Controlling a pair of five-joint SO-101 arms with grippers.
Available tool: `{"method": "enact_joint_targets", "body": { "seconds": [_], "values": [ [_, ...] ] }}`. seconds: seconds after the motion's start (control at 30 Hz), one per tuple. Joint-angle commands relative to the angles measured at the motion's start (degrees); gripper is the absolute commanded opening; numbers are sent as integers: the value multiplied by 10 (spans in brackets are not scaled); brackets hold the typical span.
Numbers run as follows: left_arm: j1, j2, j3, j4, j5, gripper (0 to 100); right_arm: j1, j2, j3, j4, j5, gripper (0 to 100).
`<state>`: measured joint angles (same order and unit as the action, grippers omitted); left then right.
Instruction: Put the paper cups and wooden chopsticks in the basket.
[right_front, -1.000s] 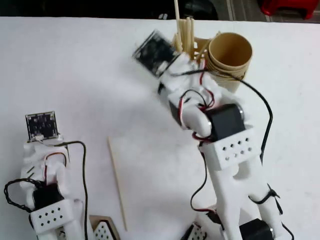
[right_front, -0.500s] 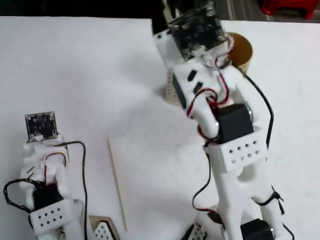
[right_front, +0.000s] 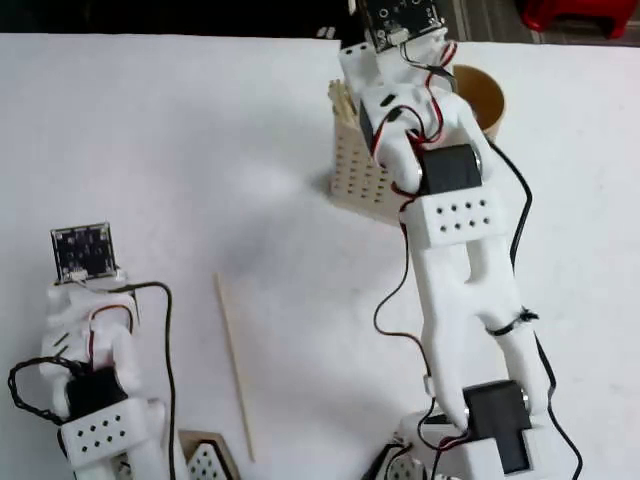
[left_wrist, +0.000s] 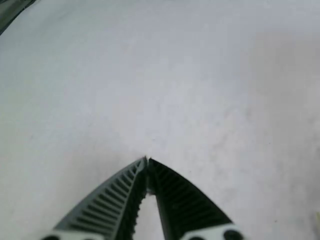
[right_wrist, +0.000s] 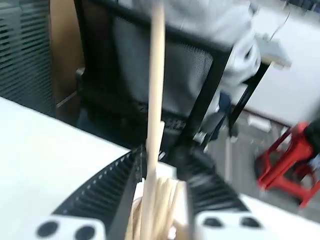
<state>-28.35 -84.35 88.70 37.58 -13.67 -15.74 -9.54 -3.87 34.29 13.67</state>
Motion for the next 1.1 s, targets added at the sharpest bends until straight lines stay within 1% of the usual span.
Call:
{"method": "enact_joint_targets", "body": {
  "seconds": [0.0,0.07,0.17,0.2,0.23,0.27,0.3,0.37,0.4,0.5,0.6,0.73,0.77,0.83,0.9,0.97,1.07],
  "values": [
    [0,-7,-4,-7,-7,24,12,-54,-51,60,-49,217],
    [0,-7,-4,-7,-7,24,9,-95,-69,114,-57,173],
    [0,-7,-4,-7,-7,24,-1,-156,-73,202,-56,16],
    [0,-7,-4,-7,-7,24,-3,-172,-68,241,-56,14],
    [0,-7,-4,-7,-7,24,-4,-186,-53,282,-61,41],
    [0,-7,-4,-7,-7,24,-5,-197,-32,315,-61,48],
    [0,-7,-4,-7,-7,24,-14,-207,-7,339,-61,39],
    [0,-7,-4,-7,-7,24,-25,-221,62,359,-57,14],
    [0,-7,-4,-7,-7,24,-27,-229,103,358,-56,19],
    [10,-7,-4,-6,-11,24,-28,-247,218,327,-58,18],
    [28,-7,-7,-4,-52,24,-28,-272,328,278,-61,18],
    [37,-6,-22,4,-62,24,-28,-297,478,167,-61,18],
    [38,-5,-34,22,-64,24,-28,-298,515,131,-61,18],
    [44,-5,-75,72,-90,31,-29,-298,580,64,-62,18],
    [56,-5,-124,136,-111,69,-25,-300,629,6,-62,18],
    [66,-5,-175,200,-113,96,-22,-304,651,-23,-62,18],
    [95,-4,-240,279,-117,101,-18,-300,652,-29,-62,18]
  ]
}}
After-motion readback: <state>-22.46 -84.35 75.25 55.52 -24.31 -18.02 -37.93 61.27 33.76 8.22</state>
